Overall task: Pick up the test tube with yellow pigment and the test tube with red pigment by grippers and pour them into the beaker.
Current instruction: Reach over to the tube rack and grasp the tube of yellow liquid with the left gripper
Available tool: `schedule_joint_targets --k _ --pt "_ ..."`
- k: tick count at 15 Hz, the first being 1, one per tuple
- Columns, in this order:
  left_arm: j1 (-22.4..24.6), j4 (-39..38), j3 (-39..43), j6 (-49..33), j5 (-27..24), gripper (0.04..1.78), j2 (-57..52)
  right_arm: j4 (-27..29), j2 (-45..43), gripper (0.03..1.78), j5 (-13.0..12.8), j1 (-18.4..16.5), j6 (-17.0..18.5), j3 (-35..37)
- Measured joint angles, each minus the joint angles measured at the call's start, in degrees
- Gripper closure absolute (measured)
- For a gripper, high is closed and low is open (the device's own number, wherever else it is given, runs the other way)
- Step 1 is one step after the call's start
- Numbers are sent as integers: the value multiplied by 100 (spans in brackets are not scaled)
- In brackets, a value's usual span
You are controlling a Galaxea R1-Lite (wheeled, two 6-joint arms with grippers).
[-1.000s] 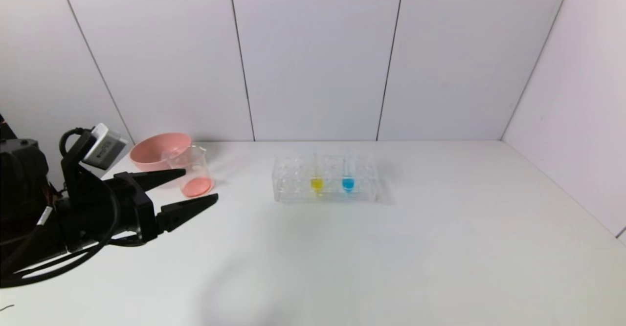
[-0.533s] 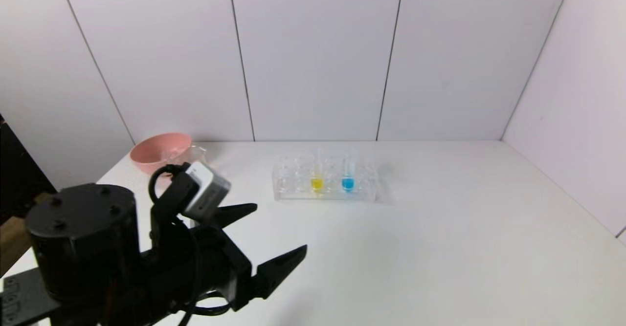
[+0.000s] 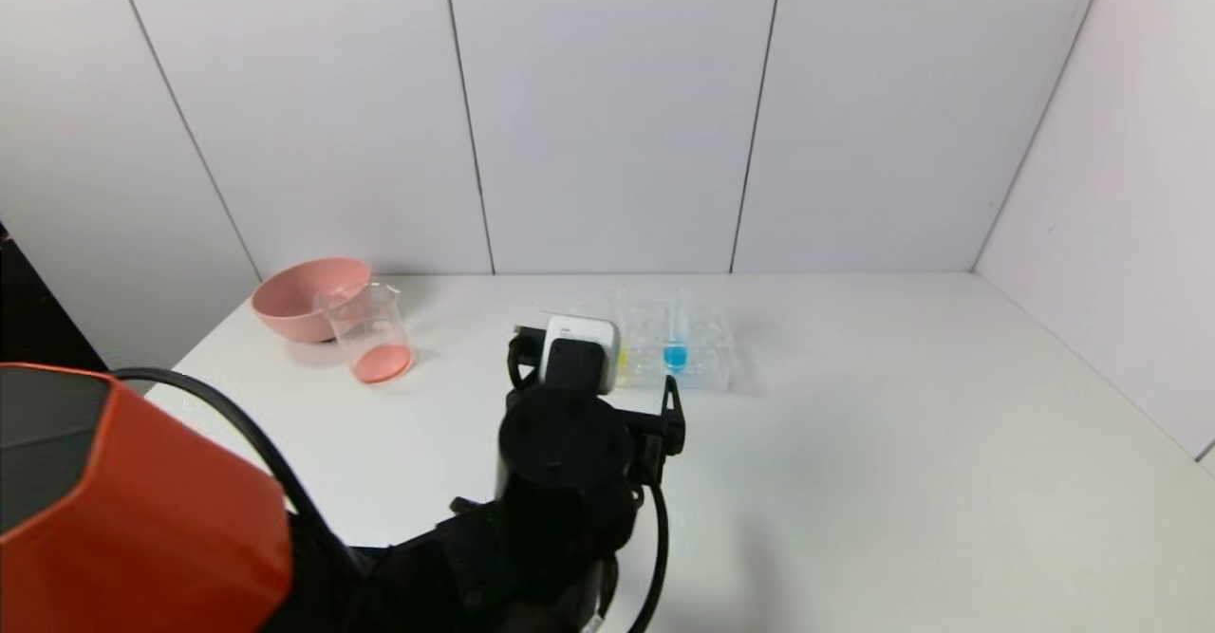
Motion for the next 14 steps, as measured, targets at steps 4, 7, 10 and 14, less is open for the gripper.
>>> schedule_joint_targets --k 4,7,10,14 --pt "54 0 -595 44 260 6 625 0 0 10 2 0 0 0" --pt "310 9 -959 249 207 6 905 0 0 10 2 0 0 0" --pt "616 11 -1276 279 -121 6 1095 0 0 10 0 0 0 0" --pt "972 30 -1759 276 -690 6 1323 0 0 10 0 0 0 0"
